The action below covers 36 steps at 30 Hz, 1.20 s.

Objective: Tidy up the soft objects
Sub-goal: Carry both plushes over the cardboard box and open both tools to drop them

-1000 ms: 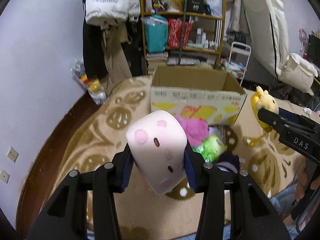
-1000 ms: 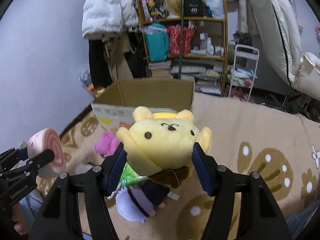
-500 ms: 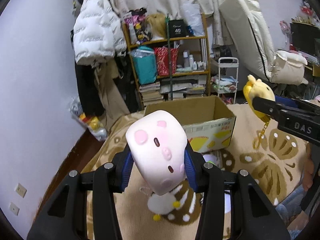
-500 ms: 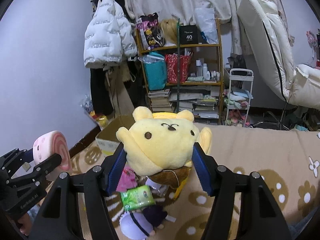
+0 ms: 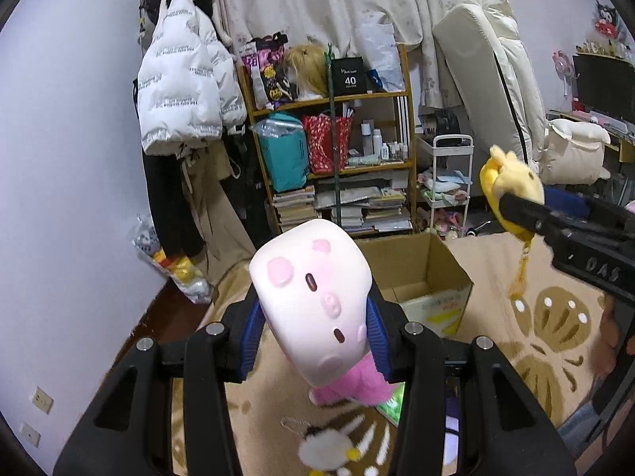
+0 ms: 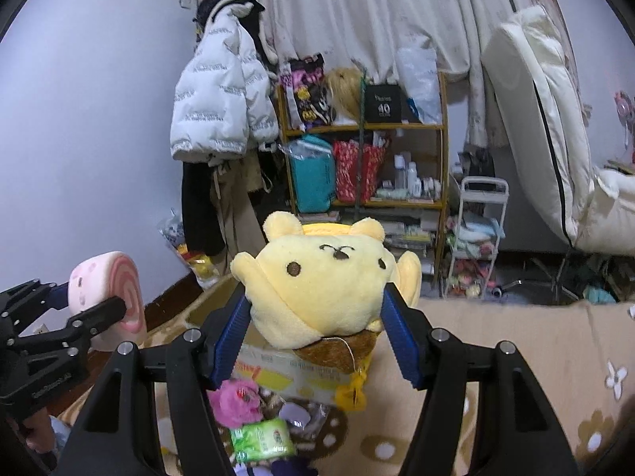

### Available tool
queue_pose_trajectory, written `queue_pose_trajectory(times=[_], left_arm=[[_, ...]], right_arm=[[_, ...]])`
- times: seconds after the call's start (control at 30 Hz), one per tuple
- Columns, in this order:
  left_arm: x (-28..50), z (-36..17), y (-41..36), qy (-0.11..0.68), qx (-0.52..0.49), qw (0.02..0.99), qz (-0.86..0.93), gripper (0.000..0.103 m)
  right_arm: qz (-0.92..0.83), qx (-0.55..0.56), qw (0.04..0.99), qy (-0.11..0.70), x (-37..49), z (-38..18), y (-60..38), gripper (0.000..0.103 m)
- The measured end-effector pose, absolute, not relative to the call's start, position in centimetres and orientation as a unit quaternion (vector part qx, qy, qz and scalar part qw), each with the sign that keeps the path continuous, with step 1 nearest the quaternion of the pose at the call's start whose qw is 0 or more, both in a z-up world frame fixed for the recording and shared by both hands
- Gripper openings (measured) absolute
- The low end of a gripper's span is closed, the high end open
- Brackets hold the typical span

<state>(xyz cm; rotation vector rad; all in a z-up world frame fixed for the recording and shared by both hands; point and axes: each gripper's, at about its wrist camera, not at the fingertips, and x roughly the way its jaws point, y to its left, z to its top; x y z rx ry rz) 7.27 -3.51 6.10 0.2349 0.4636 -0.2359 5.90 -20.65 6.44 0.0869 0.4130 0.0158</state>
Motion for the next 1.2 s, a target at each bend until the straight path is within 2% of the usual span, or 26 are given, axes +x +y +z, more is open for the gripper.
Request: queue_pose_trajectory(times=[0.23, 0.5, 1.2], left_arm=[[10.2, 7.2, -3.8, 0.221, 0.113, 0.961, -0.122, 0.046], [14.4, 7.0, -4.0, 0.227, 0.101, 0.960, -0.130, 0.046], [20.4, -0.8, -5.8, 0.315, 0.094, 0.931, -0.158, 0.048]], right_arm=[[0.026, 0.056, 0.981, 0.186, 8.2, 8.2, -21.1, 0.069], [0.044, 0.070, 0.976, 0.199, 11.1, 6.7, -21.3, 0.070], [0.052, 0.069, 0.959, 0.268, 16.0, 0.0, -21.1, 0.073]])
